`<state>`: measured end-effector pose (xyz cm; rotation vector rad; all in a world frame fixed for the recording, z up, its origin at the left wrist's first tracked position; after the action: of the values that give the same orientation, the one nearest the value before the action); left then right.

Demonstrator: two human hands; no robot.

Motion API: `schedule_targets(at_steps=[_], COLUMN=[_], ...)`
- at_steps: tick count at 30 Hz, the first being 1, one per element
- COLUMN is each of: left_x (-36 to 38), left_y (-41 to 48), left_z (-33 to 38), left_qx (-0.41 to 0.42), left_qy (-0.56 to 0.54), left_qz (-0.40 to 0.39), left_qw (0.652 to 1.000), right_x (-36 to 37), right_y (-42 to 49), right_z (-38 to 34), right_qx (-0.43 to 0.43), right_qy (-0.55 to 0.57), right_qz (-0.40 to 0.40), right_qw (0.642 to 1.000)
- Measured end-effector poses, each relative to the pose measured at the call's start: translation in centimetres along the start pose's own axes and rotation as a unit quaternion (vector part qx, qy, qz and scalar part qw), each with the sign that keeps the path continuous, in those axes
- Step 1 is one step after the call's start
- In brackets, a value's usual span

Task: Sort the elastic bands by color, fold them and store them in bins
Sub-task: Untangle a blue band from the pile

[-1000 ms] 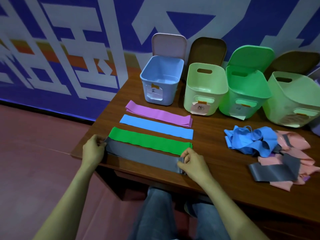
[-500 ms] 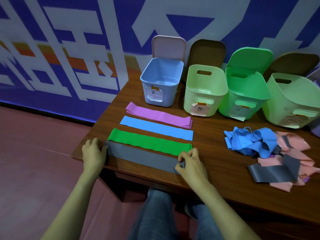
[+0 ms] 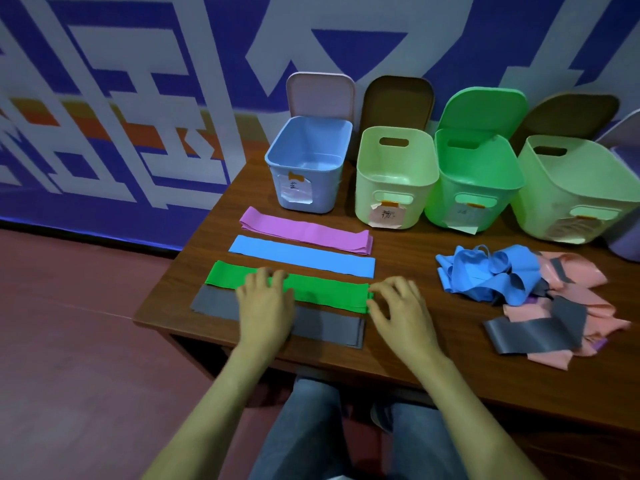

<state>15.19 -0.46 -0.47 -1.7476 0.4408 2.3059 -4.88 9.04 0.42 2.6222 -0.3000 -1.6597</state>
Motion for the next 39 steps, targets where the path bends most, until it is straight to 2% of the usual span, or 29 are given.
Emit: schedule_targets(at_steps=[4, 7, 11, 17, 20, 24, 27, 30, 33, 36, 39], left_x=[-0.1, 0.6, 3.0, 7.6, 9.2, 9.5, 8.3, 6.2, 4.1, 2.3, 0.9], left_y=[2.1, 3.4, 4.5, 6.1, 6.8, 7.3, 8.1, 9.0, 9.5, 10.2, 11.5], left_z=[8.8, 14.9, 21.3, 25.9, 26.6, 26.5, 26.6, 27.3, 27.8, 28.2, 28.0], left_qx=[0.128, 0.191, 0.236, 0.218, 0.243, 0.263, 0.294, 0.282, 0.277, 0.309, 0.299], left_qy=[-0.071, -0.103, -0.109, -0.124, -0.109, -0.164, -0.244, -0.319, -0.384, -0.381, -0.357], left_qz=[-0.014, -0.05, -0.137, -0.265, -0.282, -0.179, -0.106, -0.158, -0.2, -0.216, -0.312], left_qw=[0.989, 0.975, 0.956, 0.931, 0.922, 0.933, 0.918, 0.891, 0.858, 0.844, 0.828], right_x=[-3.7, -5.8, -7.5, -8.1, -8.1, -8.3, -9.3, -11.3, -13.0, -15.4, -17.9], right_y=[-0.1, -0.8, -2.0, -2.2, -1.7, -1.4, -1.0, -0.1, 1.2, 2.7, 4.4], right_z=[3.8, 7.7, 13.0, 17.9, 19.1, 20.0, 19.8, 18.6, 17.9, 16.6, 15.3], right_qx=[0.037, 0.097, 0.198, 0.284, 0.273, 0.256, 0.221, 0.213, 0.195, 0.14, 0.103], right_qy=[0.008, 0.006, -0.017, -0.042, -0.043, -0.029, -0.006, 0.096, 0.13, 0.15, 0.192], right_qz=[0.12, 0.158, 0.126, 0.016, 0.011, 0.077, 0.13, 0.157, 0.2, 0.229, 0.221], right_qw=[0.992, 0.983, 0.972, 0.958, 0.961, 0.963, 0.966, 0.96, 0.951, 0.952, 0.951])
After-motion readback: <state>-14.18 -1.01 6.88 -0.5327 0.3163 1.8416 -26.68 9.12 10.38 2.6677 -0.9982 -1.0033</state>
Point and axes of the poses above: each hand's wrist, its own y-axis towards the middle knuckle, its own x-axis out of the palm, z = x × y, the point moved 2 cm from there along y, towards the middle knuckle, and after that the axes turned 14 degrees about -z, right-handed, at the moved point
